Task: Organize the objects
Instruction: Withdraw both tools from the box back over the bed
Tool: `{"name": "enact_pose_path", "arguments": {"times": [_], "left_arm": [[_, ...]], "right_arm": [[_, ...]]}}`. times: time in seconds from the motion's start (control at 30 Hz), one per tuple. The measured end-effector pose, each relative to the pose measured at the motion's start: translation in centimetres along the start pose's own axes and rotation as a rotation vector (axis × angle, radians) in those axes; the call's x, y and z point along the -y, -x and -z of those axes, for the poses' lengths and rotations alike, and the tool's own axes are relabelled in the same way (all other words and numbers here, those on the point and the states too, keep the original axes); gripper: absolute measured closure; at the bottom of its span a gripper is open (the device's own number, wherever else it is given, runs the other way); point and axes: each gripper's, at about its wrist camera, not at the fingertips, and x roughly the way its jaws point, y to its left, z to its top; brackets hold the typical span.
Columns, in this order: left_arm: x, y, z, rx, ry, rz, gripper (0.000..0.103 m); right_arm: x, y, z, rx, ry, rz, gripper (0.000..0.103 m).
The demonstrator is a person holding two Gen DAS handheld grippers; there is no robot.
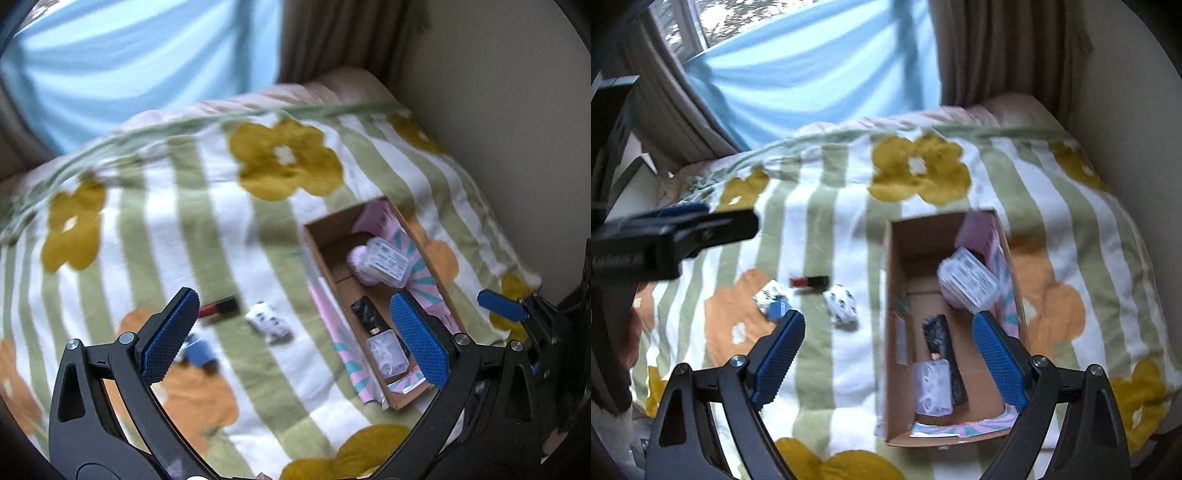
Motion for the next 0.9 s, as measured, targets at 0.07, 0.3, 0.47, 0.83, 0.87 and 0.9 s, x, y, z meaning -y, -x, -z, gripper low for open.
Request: {"name": "enact_pose_path", "arguments": {"times": [0.07,0.3,0.47,0.83,0.87,0.9], "left_arm": [[-1.4,2.0,0.9,0.024,0.036,-0.017,0.0],[-6.3,8.8,6.3,0.096,0.144,-0.126,0.0],[-8.3,11.2,10.3,0.101,0.204,-0.145,0.0],[-10.6,12.8,14.0,0.115,0.256,-0.15,0.0],[-10.9,13.0,14.2,0.117,0.255,-0.154,0.0],[-11.3,13.0,14.3,0.119,0.255,-0.158,0.0]], "right_arm": [[-1.6,0.9,-0.5,0.017,0.018,-0.019,0.012],[-6.1,2.6,-0.1,0.032,0.057,-0.07,0.0],[-8.4,3.3,1.2,0.017,0.086,-0.073,0.0],[-11.4,4.9,1.7,0.057,0.181,-0.096,0.0],[-11.8,4.8,1.8,0.056,0.191,-0.097,0.0],[-12.0,4.7,1.8,0.054,0.196,-0.1,0.0]]}}
